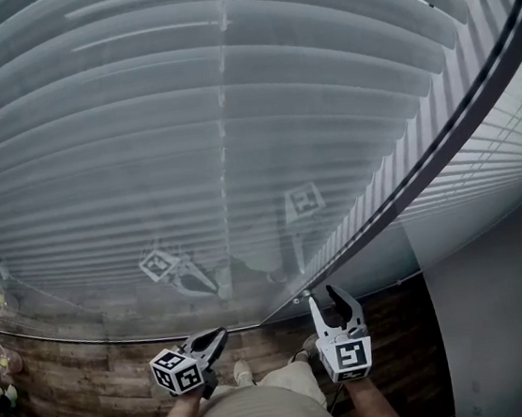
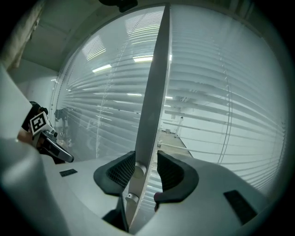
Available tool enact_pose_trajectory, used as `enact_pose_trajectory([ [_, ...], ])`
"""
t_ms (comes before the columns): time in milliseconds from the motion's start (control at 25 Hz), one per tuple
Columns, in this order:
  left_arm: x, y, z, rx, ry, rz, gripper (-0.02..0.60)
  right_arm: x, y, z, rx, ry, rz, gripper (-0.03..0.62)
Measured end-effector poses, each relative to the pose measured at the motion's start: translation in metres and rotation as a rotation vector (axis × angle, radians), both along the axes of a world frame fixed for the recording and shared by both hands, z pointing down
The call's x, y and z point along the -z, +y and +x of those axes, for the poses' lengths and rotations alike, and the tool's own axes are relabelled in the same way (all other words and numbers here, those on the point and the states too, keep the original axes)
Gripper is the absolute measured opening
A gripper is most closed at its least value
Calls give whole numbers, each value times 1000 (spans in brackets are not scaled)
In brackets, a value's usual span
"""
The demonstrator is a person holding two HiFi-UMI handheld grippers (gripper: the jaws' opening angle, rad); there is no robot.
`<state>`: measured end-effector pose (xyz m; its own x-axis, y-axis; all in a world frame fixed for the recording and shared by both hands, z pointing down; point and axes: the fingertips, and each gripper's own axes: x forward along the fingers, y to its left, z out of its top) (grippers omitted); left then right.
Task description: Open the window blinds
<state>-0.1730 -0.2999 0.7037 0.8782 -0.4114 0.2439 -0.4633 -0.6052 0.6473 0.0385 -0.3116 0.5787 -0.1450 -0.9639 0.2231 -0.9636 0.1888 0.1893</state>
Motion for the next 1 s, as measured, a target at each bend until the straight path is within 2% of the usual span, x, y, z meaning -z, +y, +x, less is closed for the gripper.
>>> enact_pose_trajectory([
  [120, -1, -8, 12, -1, -4, 7, 12, -3, -2, 11, 8, 6, 0, 152],
  [440, 1, -4, 15, 5, -2, 12, 12, -5, 4, 15, -4, -50, -14, 143],
  [1000, 2, -5, 12, 12, 9, 13, 12, -2, 5, 7, 18, -21, -12, 140],
])
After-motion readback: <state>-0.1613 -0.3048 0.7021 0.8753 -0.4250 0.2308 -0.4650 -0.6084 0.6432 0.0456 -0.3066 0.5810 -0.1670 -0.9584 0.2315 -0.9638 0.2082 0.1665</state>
